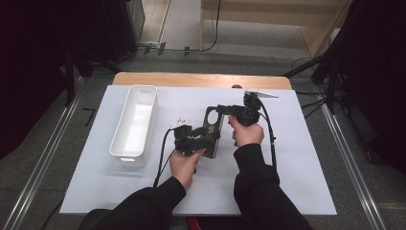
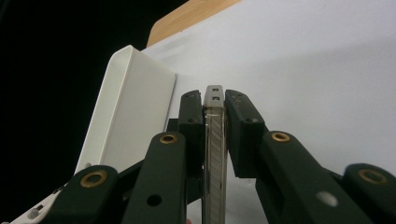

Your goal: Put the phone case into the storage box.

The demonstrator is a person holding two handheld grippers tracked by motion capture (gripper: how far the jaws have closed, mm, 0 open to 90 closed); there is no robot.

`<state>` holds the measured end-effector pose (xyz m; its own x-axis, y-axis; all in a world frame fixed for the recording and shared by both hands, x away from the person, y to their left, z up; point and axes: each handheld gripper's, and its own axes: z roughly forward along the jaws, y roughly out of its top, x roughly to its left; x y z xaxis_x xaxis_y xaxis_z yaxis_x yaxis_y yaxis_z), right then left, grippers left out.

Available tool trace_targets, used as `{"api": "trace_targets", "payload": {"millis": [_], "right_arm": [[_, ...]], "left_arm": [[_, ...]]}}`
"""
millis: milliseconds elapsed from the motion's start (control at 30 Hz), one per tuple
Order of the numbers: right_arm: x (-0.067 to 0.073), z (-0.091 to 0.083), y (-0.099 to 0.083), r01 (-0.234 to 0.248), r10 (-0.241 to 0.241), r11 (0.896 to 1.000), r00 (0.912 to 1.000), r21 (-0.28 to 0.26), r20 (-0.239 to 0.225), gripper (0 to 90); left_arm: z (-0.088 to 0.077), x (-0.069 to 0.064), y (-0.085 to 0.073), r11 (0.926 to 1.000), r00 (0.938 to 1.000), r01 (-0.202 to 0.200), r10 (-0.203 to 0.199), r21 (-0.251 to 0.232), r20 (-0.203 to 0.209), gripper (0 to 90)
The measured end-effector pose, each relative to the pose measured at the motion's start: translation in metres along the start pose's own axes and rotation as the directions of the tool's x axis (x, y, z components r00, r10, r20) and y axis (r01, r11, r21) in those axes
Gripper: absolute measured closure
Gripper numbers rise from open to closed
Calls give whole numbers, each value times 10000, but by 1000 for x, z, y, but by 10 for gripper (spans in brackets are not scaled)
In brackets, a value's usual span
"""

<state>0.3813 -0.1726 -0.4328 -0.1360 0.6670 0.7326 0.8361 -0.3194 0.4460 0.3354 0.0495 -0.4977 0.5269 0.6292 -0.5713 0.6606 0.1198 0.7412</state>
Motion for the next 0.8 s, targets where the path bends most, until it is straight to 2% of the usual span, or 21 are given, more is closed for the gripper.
{"api": "trace_targets", "payload": {"millis": [233, 533, 800], "right_arm": [[4, 3, 2, -32, 32, 10000, 10000, 81, -3, 758], [7, 4, 4, -3, 3, 9999, 10000, 130, 16, 769], [8, 1, 6, 72, -70, 9998, 9999, 179, -108, 772]], "left_arm": [[-2, 1, 1, 9997, 9998, 205, -205, -164, 27, 113], [-1, 3, 1, 9997, 9998, 181, -180, -158, 93, 112], [-1, 1, 3, 9997, 9999, -121, 122, -229, 32, 111]]}}
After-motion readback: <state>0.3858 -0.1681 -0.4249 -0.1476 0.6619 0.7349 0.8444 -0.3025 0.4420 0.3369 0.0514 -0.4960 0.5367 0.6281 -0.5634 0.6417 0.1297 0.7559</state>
